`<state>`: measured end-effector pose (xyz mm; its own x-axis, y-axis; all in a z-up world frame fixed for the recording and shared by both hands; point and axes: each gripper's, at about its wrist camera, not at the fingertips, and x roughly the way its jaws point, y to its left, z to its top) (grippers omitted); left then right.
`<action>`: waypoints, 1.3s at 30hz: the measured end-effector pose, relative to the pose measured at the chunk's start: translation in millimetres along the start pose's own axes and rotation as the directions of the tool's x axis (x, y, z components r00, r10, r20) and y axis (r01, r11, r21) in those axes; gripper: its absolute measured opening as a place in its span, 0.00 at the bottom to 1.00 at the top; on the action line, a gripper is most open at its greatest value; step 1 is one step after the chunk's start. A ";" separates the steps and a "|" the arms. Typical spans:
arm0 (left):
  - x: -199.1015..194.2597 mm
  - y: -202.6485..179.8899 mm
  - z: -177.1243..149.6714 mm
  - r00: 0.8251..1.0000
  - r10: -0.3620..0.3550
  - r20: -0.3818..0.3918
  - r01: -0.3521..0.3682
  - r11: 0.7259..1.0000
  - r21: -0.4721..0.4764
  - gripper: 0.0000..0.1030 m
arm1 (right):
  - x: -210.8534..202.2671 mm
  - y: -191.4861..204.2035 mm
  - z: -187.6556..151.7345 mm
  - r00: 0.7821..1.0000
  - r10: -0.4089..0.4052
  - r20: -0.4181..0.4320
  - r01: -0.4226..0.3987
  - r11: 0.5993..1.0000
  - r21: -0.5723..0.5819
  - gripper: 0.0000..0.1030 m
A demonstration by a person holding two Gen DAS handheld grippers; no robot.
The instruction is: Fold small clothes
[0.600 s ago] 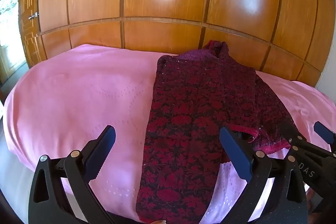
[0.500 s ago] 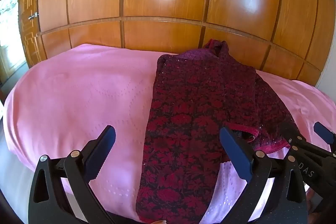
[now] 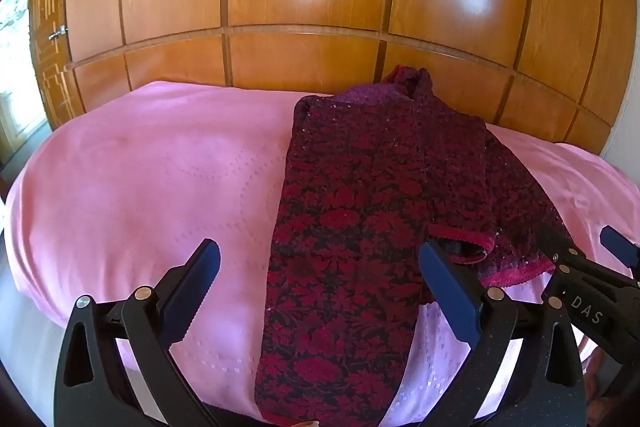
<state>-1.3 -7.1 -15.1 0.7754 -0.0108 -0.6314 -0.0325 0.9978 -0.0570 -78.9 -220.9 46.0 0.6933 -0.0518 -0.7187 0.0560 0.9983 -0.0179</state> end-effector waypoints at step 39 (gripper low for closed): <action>-0.4 -6.9 -3.0 1.000 0.005 -0.017 -0.004 0.999 0.054 0.96 | 2.4 -4.1 -5.7 1.000 -0.003 -0.030 0.004 1.000 0.007 0.98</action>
<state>-3.2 -14.2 -16.8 0.7641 -0.0066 -0.6451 -0.0018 0.9999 -0.0122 -81.6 -224.9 40.4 0.6715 -0.0544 -0.7390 0.0639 0.9978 -0.0153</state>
